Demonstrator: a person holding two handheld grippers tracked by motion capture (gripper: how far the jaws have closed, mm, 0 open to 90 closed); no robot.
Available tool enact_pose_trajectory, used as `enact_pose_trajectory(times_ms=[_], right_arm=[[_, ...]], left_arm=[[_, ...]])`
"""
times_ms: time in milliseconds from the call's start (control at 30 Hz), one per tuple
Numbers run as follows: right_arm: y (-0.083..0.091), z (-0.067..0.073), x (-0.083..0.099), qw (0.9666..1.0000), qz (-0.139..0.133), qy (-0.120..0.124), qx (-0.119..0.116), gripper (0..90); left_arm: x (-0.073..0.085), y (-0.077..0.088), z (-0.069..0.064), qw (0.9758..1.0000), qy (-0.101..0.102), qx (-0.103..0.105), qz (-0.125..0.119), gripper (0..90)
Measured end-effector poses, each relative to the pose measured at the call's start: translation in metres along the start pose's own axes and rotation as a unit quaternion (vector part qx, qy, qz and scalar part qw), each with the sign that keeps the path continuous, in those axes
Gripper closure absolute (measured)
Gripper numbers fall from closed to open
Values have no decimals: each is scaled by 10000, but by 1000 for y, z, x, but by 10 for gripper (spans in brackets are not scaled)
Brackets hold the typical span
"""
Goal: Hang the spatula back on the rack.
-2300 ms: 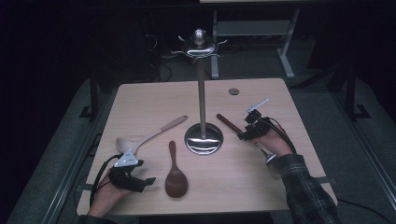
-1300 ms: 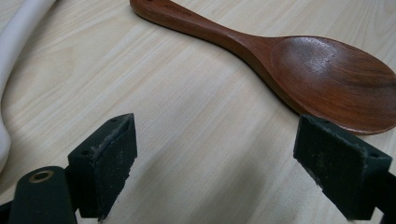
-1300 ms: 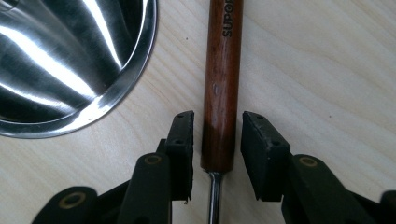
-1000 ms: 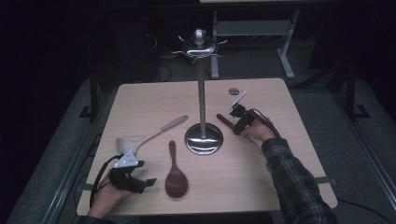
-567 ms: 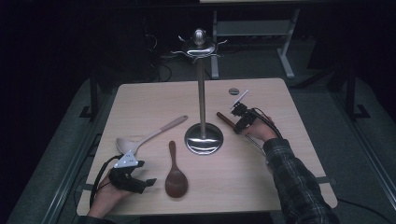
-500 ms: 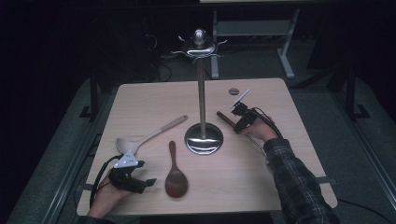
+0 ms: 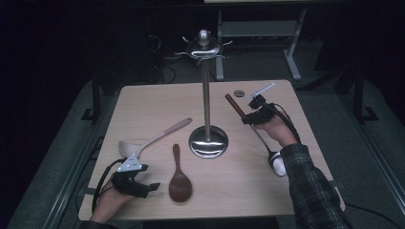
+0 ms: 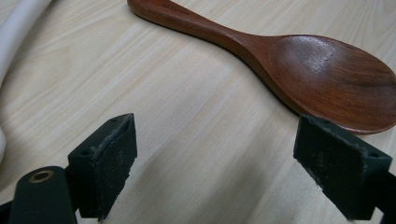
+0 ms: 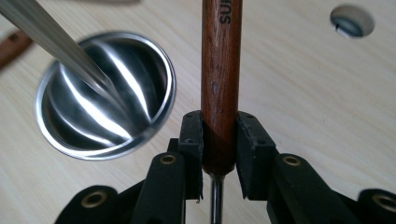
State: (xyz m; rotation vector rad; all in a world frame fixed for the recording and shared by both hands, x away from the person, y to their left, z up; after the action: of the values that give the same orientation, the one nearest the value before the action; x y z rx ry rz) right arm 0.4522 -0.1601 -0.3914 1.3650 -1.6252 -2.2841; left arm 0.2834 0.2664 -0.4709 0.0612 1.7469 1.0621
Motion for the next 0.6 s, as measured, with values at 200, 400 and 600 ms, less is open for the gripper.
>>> enact_pose_trajectory(times_ms=[200, 400, 600], right_arm=[[16, 0, 4, 9989, -469, -70, -65, 735], [38, 3, 9, 9948, -998, -164, -112, 735], [55, 7, 12, 9883, -1498, -187, -225, 735]], left_arm=[[0, 0, 0, 10000, 11, -6, -24, 131], [0, 1, 1, 10000, -33, -30, -24, 131], [0, 1, 1, 10000, -45, -40, -32, 131]])
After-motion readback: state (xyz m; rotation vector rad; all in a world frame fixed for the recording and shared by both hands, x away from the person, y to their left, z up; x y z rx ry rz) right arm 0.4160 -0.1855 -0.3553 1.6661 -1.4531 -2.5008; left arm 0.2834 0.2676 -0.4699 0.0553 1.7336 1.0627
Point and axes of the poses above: each handheld gripper's, and its own axes: y roughly backward along the jaws, x roughly out of its underside, z roughly to its left, the point moved 2 cm from there along -y, roughly forward along the jaws, and after that the axes turned 2 degrees about -z, right-handed, at the moved point
